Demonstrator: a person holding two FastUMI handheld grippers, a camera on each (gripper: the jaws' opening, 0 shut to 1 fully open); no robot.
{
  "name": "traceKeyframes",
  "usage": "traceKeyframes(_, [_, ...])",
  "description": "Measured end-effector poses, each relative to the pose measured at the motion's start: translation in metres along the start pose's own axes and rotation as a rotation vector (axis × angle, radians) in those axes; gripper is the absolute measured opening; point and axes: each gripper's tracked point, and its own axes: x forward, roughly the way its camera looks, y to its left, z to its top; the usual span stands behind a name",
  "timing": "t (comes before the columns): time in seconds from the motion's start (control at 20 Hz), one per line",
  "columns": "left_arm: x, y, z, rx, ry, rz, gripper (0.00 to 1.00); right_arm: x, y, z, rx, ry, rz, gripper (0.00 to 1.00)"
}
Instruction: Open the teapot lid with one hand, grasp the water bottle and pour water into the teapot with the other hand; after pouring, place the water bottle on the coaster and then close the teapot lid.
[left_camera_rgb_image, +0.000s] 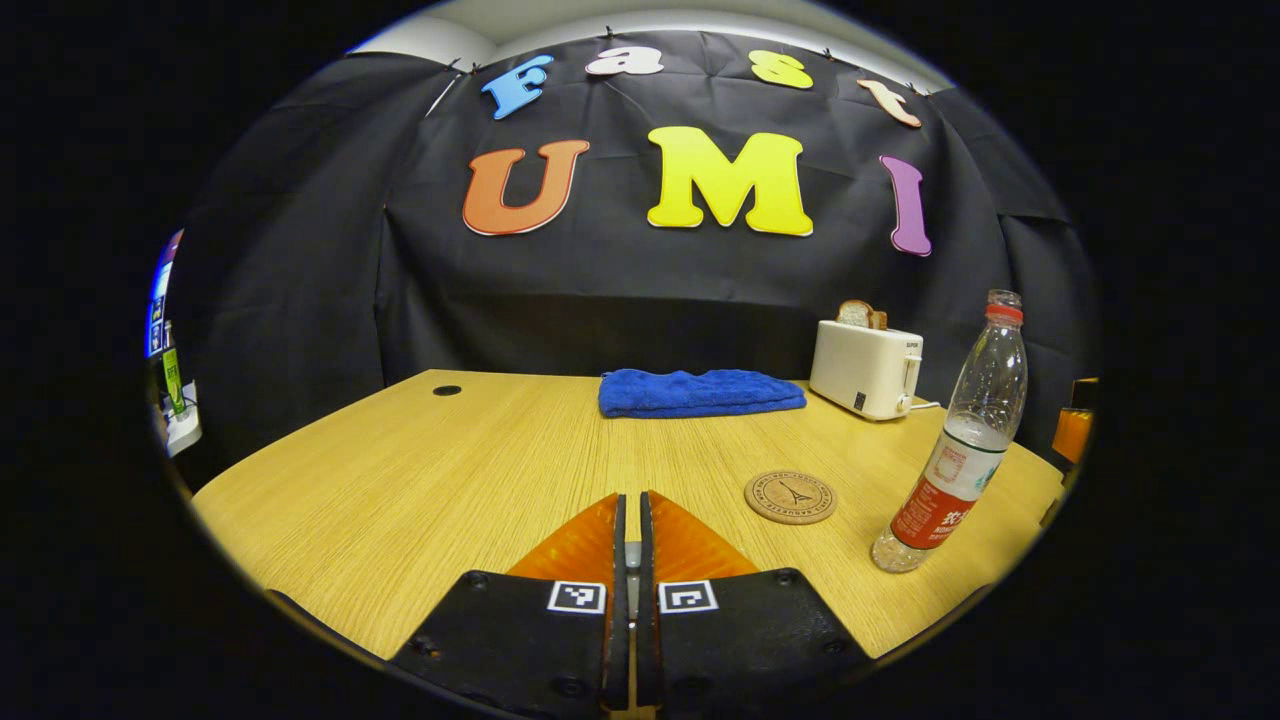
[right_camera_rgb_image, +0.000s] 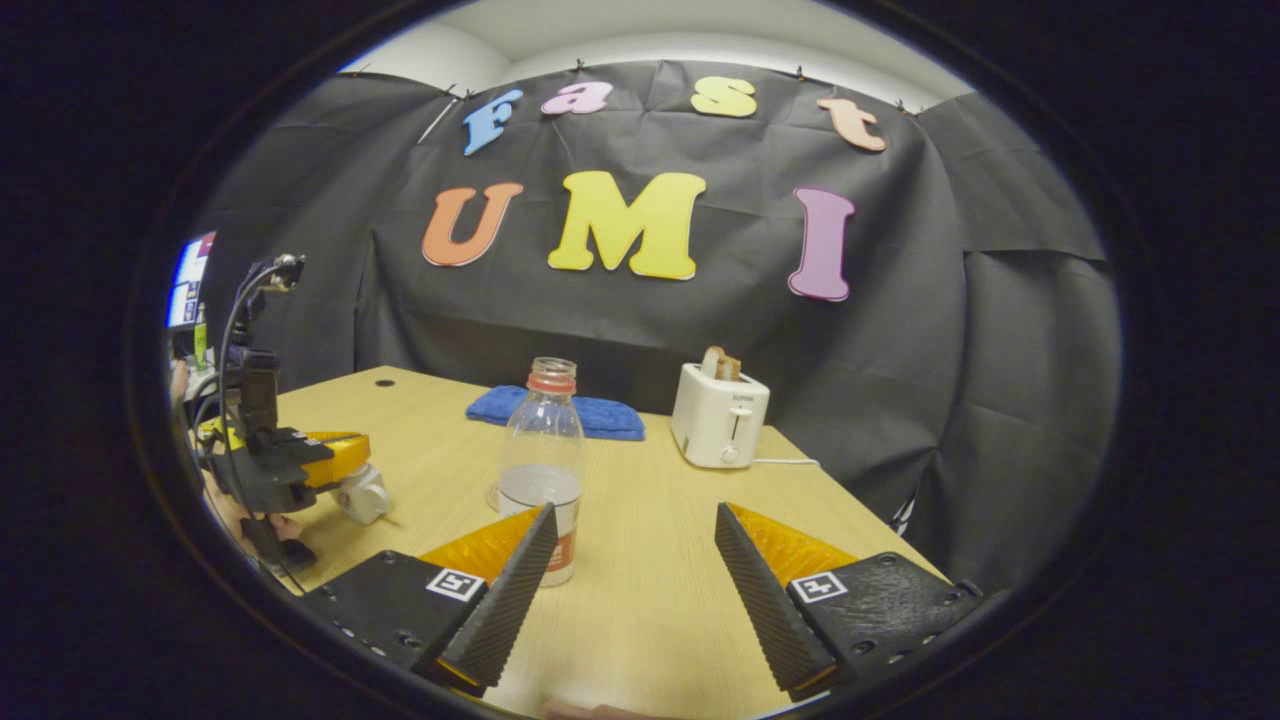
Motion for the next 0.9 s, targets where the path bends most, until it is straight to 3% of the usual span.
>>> traceKeyframes(0.3, [-0.011, -0.008, 0.020, -0.010, -0.041, -0.058, 0.05, 0.006, 0.028, -0.008, 0.015, 0.009, 0.070, 0.95])
traceKeyframes(0.55, [-0.036, 0.005, 0.041, 0.040, -0.022, -0.019, 0.05, 0.022, 0.064, -0.015, 0.089, 0.003, 0.172, 0.95])
traceKeyframes(0.9, [-0.079, 0.020, 0.080, 0.077, -0.054, -0.005, 0.03, 0.061, 0.070, -0.011, 0.153, -0.021, 0.166, 0.95])
